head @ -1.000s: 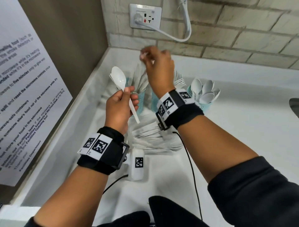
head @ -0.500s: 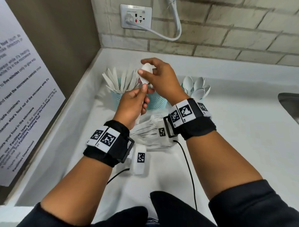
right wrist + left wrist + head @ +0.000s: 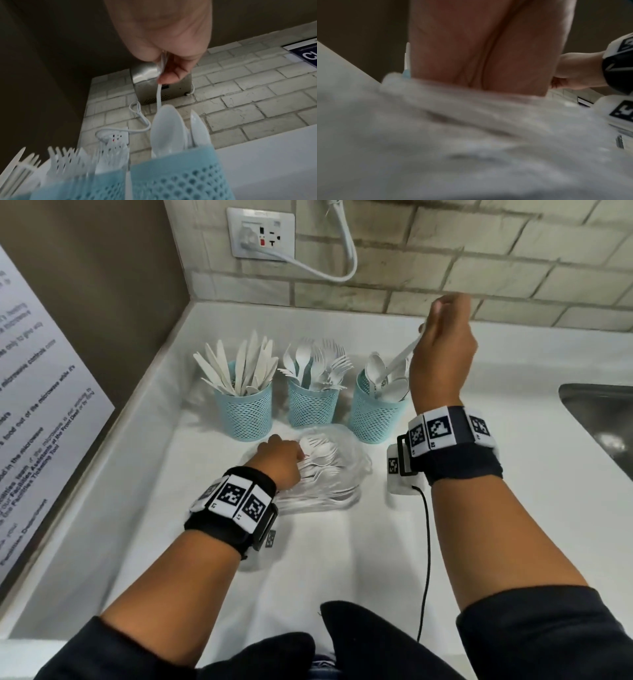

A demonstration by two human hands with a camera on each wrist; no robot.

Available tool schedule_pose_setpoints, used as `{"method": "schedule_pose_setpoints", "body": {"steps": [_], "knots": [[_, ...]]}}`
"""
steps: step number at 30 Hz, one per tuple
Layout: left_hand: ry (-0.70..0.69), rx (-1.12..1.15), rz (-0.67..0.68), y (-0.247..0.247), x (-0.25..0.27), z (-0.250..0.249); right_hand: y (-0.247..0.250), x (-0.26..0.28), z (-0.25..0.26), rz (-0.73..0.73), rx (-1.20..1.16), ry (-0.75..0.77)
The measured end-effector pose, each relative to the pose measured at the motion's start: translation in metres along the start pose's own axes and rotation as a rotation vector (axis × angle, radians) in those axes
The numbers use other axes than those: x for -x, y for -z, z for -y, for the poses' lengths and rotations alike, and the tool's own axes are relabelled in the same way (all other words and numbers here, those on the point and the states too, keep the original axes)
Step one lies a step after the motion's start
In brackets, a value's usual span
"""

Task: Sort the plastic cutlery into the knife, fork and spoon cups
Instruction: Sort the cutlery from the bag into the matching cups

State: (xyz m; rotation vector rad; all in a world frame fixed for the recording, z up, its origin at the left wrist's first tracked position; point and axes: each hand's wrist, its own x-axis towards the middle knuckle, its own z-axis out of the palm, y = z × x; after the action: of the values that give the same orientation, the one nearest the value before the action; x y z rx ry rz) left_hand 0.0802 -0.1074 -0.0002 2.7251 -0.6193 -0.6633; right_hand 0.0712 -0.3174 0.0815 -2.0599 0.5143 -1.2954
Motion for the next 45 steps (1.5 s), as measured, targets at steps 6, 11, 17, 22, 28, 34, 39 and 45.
{"method": "schedule_pose_setpoints", "body": {"steps": [6,11,17,22,28,34,39,45], "knots": [[0.057,-0.061,-0.077,-0.004,-0.004,0.002,-0.011,0.021,-0.028,0.367,0.466,0.078],[0.04,-0.071,-0.056,-0.006,-0.006,0.004,-0.016,0.028,-0.012,0.459,0.587,0.004],[-0.01,0.033,-0.143,-0.01,-0.007,0.0,-0.017,0.051,0.026,0.442,0.02,0.357],[-0.036,0.012,-0.16,-0.01,-0.009,-0.002,-0.025,0.075,0.016,0.998,0.424,0.211],[-0.098,0.016,-0.189,-0.012,-0.012,-0.005,-0.023,0.089,-0.005,1.02,0.642,0.015],[-0.147,0.023,-0.223,-0.009,-0.015,-0.008,-0.017,0.086,-0.006,1.165,0.604,-0.026],[-0.186,-0.038,-0.177,-0.009,-0.016,-0.005,-0.014,0.085,-0.001,1.135,0.546,-0.039],[-0.197,-0.087,-0.227,-0.007,-0.013,-0.008,-0.013,0.082,-0.004,1.083,0.526,-0.107]]}}
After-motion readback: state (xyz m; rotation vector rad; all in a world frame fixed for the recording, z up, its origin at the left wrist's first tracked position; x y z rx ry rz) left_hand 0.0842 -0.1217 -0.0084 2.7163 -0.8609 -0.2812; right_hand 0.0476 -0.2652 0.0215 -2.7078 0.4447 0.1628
